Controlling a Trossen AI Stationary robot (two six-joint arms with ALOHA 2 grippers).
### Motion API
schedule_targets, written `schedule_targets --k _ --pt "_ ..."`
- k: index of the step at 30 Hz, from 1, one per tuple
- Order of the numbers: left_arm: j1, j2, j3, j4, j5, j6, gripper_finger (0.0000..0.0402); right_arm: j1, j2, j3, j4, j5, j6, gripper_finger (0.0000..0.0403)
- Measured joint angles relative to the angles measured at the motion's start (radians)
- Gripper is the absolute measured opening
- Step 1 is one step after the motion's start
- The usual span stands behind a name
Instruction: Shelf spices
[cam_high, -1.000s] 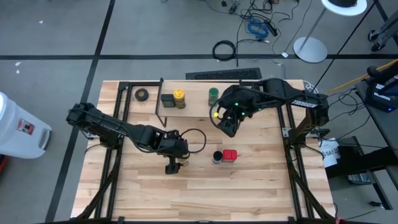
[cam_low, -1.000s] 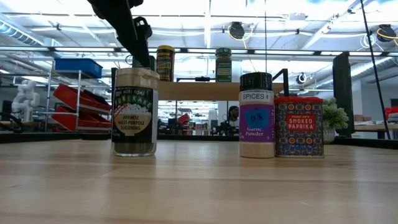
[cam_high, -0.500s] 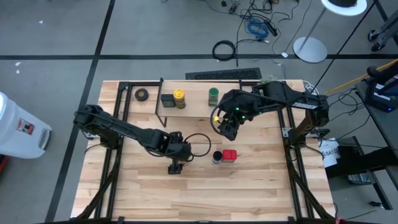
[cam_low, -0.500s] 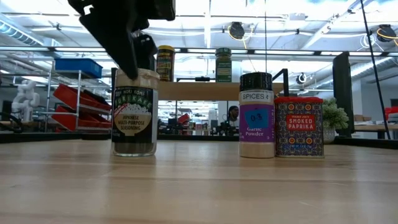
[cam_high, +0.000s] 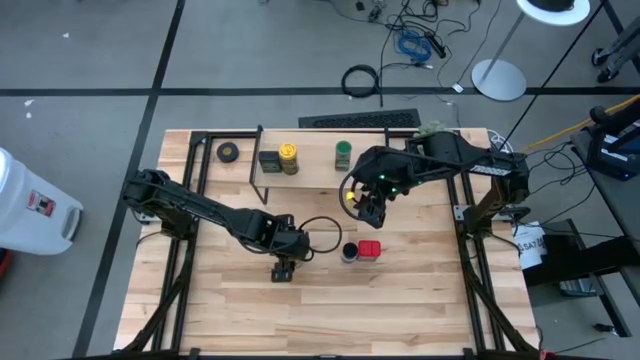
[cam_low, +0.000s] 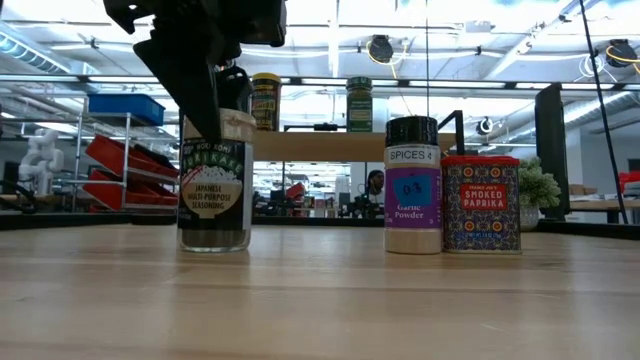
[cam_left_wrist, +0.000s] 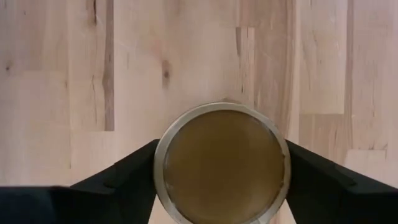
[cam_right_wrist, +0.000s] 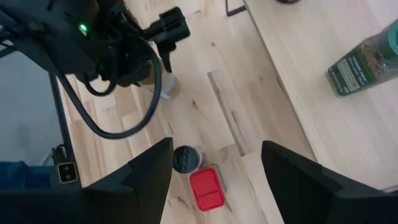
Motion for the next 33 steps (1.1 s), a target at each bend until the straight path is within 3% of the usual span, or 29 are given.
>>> schedule_targets --k 9,15,20,26,33 --pt "0.0 -0.005 0.08 -0.134 0.007 0.001 0.0283 0.113 0.0 -0.004 -0.043 -0.01 -0.055 0.0233" --pt "0.0 -0.007 0.183 -0.22 0.006 0.019 0.0284 0.202 -0.019 -0.105 -0.019 -0.011 -0.024 0.0233" --pt "0.02 -0.008 0.277 -0.311 0.006 0.036 0.0284 0.268 -0.104 -0.304 0.123 -0.011 0.04 0.0233" --pt "0.072 -0.008 0.393 -0.395 0.005 0.109 0.0285 0.301 -0.247 -0.634 0.407 -0.01 0.059 0.0236" --pt "0.137 -0.008 0.534 -0.433 0.003 0.137 0.0285 0.301 -0.34 -0.937 0.708 -0.014 0.124 0.0278"
